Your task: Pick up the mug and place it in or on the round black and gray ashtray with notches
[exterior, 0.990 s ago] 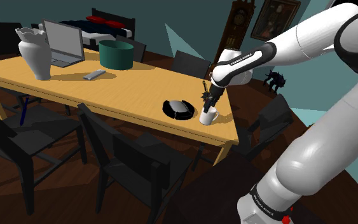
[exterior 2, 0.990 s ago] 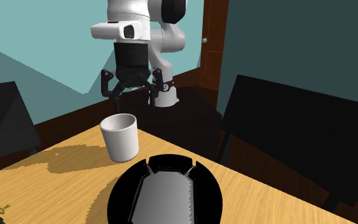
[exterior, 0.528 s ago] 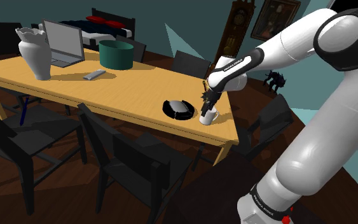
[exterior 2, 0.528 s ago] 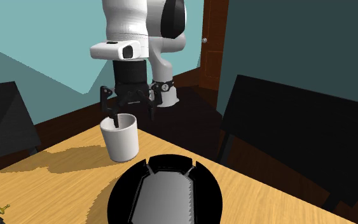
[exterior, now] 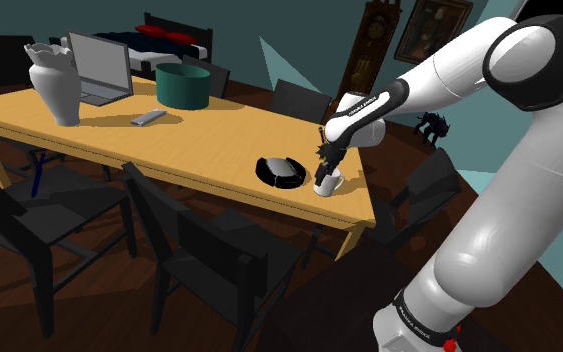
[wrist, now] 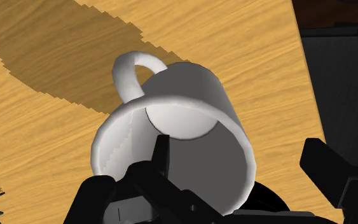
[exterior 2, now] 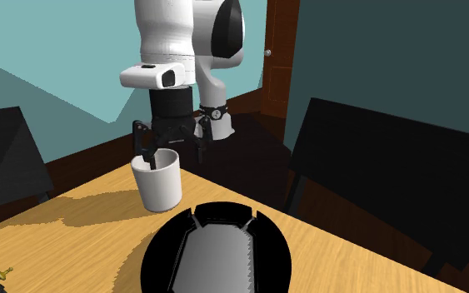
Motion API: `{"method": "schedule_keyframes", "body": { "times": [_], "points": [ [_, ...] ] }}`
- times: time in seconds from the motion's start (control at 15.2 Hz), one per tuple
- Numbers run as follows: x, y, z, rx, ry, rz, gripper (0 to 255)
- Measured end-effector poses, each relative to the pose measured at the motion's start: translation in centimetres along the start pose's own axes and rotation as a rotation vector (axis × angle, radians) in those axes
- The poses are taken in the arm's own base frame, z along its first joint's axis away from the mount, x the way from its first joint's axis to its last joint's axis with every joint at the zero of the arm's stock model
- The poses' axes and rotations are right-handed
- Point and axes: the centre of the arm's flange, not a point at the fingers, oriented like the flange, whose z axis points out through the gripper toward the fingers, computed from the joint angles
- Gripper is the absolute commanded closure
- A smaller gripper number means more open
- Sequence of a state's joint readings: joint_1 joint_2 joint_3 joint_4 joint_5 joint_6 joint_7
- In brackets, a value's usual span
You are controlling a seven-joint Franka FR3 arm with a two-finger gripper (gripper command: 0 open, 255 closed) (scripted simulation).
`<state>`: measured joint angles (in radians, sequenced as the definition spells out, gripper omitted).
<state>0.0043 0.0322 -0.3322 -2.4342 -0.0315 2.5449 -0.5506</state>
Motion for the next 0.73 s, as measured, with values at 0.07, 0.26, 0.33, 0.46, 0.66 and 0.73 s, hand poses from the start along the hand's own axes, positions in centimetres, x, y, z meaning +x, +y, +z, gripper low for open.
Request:
{"method": "schedule_keyframes", "body": {
  "times": [0.07,0.26,0.33,0.46,0.66,0.73],
  "points": [
    [0.00,0.00,0.01,0.000,0.000,0.000,255],
    [0.00,0.00,0.01,0.000,0.000,0.000,255],
    [0.00,0.00,0.01,0.000,0.000,0.000,255],
    [0.00,0.00,0.02,0.000,0.000,0.000,255],
    [0.00,-0.01,0.02,0.000,0.000,0.000,255],
    [0.00,0.00,0.02,0.000,0.000,0.000,255]
  ]
}}
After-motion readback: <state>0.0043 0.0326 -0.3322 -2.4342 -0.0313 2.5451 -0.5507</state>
